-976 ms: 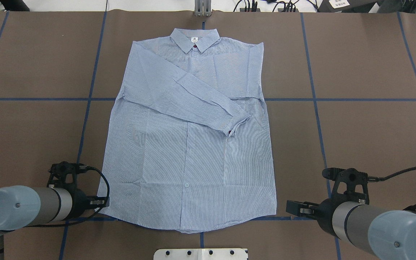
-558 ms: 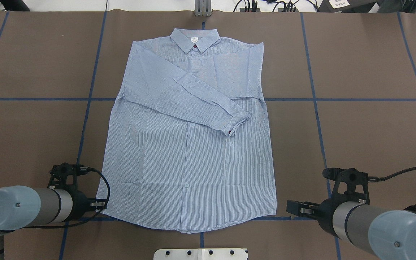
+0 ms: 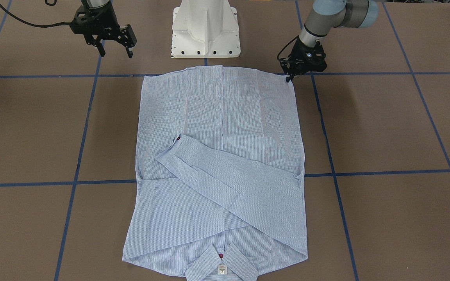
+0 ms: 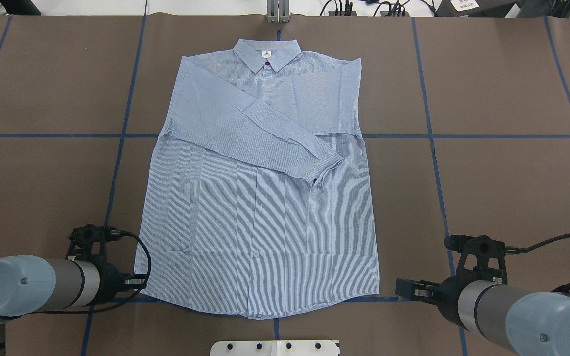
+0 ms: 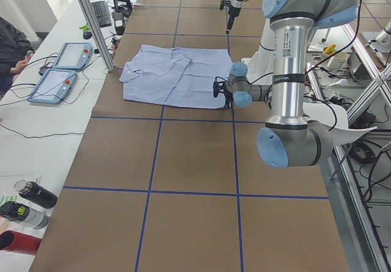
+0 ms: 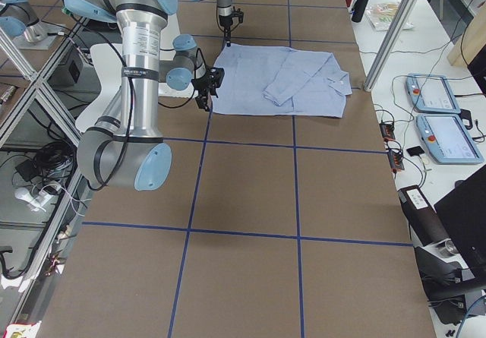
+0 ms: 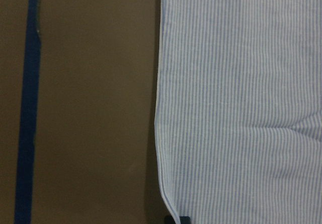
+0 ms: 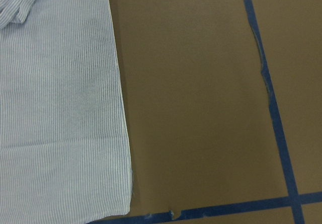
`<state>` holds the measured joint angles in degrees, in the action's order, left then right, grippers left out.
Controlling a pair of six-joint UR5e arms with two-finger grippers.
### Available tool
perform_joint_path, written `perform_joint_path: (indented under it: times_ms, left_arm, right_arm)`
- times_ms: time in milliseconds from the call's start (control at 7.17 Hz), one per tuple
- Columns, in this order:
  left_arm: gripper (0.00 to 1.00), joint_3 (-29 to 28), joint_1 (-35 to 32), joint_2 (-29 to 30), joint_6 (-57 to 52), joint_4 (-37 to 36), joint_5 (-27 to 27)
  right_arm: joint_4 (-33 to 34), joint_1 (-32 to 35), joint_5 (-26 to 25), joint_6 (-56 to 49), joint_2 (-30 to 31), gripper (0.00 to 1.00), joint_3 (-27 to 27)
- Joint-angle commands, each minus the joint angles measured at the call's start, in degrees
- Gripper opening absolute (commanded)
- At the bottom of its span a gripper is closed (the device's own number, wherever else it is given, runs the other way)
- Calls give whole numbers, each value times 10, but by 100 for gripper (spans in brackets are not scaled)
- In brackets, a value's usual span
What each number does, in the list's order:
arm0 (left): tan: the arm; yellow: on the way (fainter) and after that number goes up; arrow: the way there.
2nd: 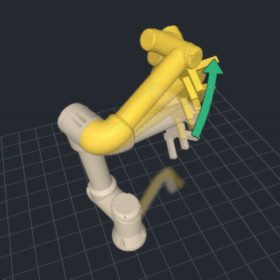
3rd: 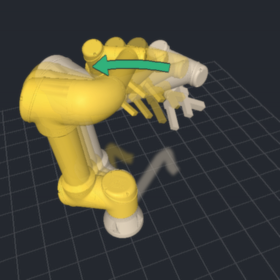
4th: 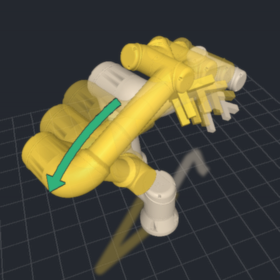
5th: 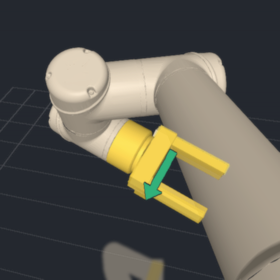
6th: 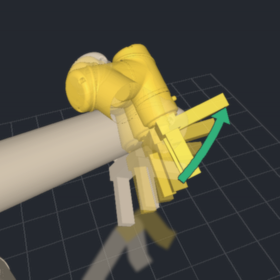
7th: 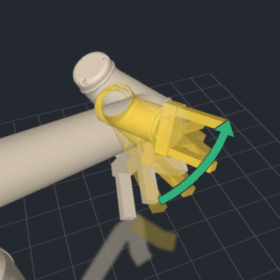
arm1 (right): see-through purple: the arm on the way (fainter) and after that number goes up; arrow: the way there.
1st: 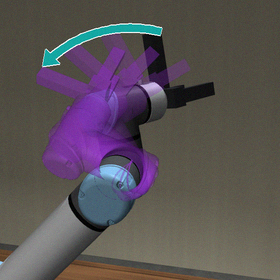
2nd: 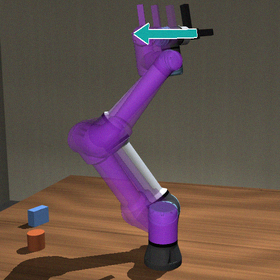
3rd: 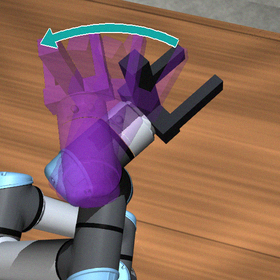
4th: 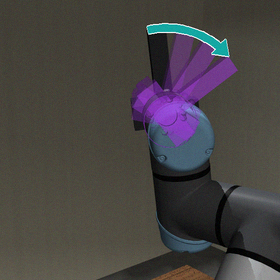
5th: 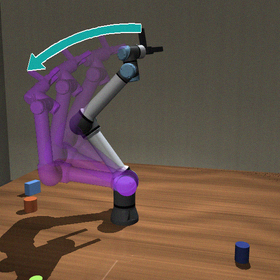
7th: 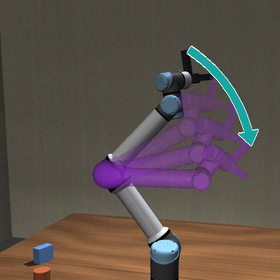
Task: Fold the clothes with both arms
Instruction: 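Grasp the hem corners with both grippers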
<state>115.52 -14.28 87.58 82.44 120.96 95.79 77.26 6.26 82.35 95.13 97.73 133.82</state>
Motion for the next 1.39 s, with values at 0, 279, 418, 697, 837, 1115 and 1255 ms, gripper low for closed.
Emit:
perform_joint_path:
  times_ms: [0, 279, 418, 697, 837, 1115, 1255]
  left_arm:
    - [0, 4, 1, 0, 0, 1, -2]
    - [0, 14, 3, 0, 4, 2, -7]
    - [0, 15, 3, 0, 4, 2, -8]
    - [0, 25, 3, 0, 4, 1, -16]
    - [0, 25, 3, 0, 4, 2, -16]
    - [0, 27, 3, 0, 4, 1, -17]
    - [0, 27, 4, 0, 4, 1, -16]
  right_arm:
    - [-96, -8, -24, 11, 21, 100, -45]
    - [-114, -11, -50, 37, -16, 79, -78]
    - [-115, -12, -54, 43, -44, 67, -94]
    - [-114, -12, -77, 43, -68, 60, -130]
    - [-114, -14, -84, 43, -68, 58, -131]
    - [-114, -34, -109, 57, -70, 51, -145]
    - [-114, -47, -118, 65, -80, 49, -152]
